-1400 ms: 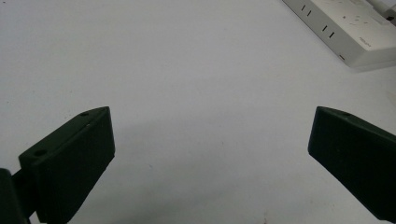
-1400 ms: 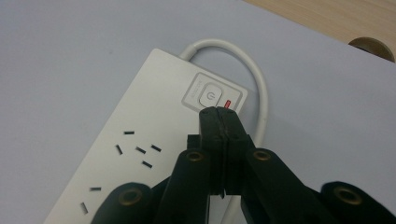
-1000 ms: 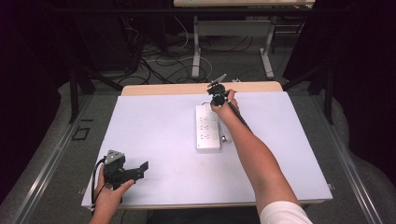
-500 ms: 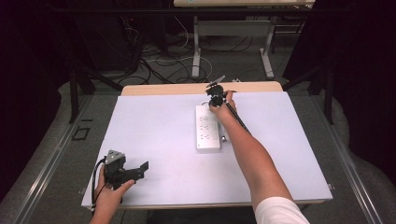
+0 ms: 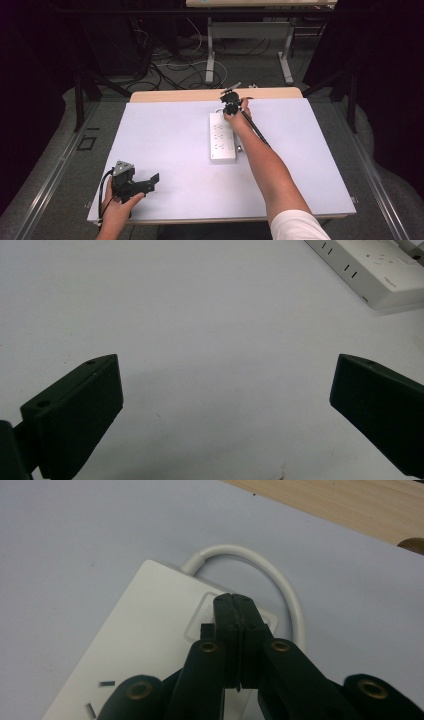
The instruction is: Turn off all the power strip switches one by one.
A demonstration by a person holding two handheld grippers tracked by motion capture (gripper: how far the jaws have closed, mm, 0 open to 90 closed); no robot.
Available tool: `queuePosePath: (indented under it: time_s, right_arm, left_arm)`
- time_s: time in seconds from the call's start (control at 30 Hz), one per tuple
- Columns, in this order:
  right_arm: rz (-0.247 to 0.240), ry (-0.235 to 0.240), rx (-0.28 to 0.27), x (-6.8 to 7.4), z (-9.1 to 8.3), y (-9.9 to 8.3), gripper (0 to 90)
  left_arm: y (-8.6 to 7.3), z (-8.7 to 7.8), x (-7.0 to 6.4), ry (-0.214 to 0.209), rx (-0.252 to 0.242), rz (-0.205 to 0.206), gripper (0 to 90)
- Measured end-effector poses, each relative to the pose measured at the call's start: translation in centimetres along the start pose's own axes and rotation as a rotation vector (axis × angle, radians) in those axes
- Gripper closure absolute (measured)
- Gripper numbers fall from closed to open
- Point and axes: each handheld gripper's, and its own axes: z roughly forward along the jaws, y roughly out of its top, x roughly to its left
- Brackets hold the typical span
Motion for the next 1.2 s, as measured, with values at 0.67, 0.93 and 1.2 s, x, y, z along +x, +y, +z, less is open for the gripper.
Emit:
queuePosePath:
  time_s: [0.67, 0.93, 1.2]
  right_arm:
    - [0.009, 0.012, 0.009, 0.1, 0.1, -0.2, 90.0]
    - [0.008, 0.01, 0.001, 0.2, -0.4, -0.4, 90.0]
    - [0.003, 0.038, -0.006, 0.4, -1.0, -1.2, 90.0]
  left_arm:
    - [0.0, 0.0, -0.3, 0.002, 0.004, 0.008, 0.6]
    - [-0.1, 0.2, -0.1, 0.002, 0.016, 0.008, 0.6]
    - [-0.1, 0.2, -0.2, 0.001, 0.02, 0.011, 0.6]
